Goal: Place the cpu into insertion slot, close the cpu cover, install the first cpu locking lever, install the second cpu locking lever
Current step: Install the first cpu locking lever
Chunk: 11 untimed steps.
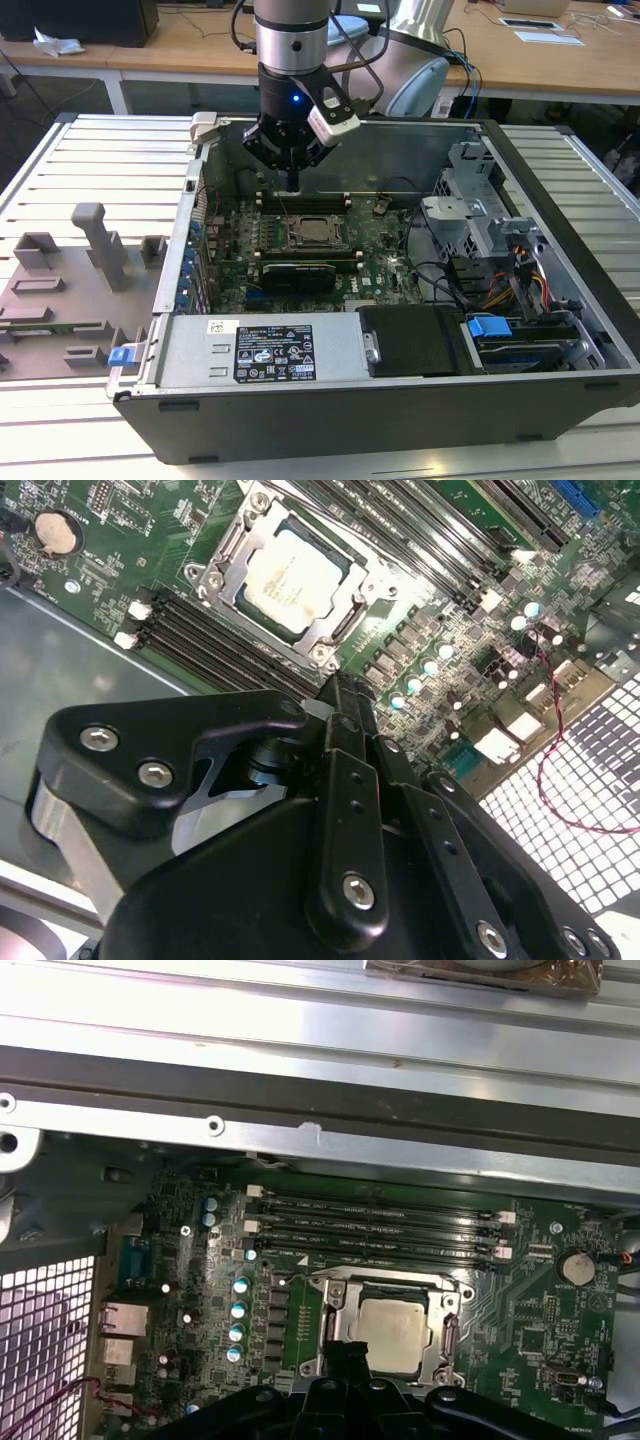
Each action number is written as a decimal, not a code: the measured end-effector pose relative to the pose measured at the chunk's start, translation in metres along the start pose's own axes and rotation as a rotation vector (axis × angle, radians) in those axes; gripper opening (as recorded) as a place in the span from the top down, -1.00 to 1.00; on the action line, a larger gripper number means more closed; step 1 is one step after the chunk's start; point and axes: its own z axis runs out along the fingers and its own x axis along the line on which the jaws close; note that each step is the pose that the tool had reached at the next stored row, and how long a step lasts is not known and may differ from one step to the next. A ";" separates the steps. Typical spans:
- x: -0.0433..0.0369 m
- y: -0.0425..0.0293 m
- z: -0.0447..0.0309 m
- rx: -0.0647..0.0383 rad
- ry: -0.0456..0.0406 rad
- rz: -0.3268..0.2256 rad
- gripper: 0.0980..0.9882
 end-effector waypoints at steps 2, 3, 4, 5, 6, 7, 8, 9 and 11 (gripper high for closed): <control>0.0016 0.0002 0.0001 0.000 -0.0001 0.000 0.98; 0.0025 0.0002 0.0001 0.000 -0.0001 0.000 0.98; 0.0031 0.0003 0.0001 0.000 -0.0001 0.000 0.98; 0.0038 0.0004 0.0001 0.000 0.0000 0.000 0.98; 0.0044 0.0004 0.0001 0.000 0.0000 0.000 0.98; 0.0051 0.0005 0.0002 0.000 0.0000 0.000 0.98; 0.0057 0.0006 0.0002 0.000 -0.0001 0.000 0.98; 0.0063 0.0006 0.0002 0.000 0.0000 0.000 0.98; 0.0077 0.0007 0.0002 0.000 -0.0001 0.000 0.98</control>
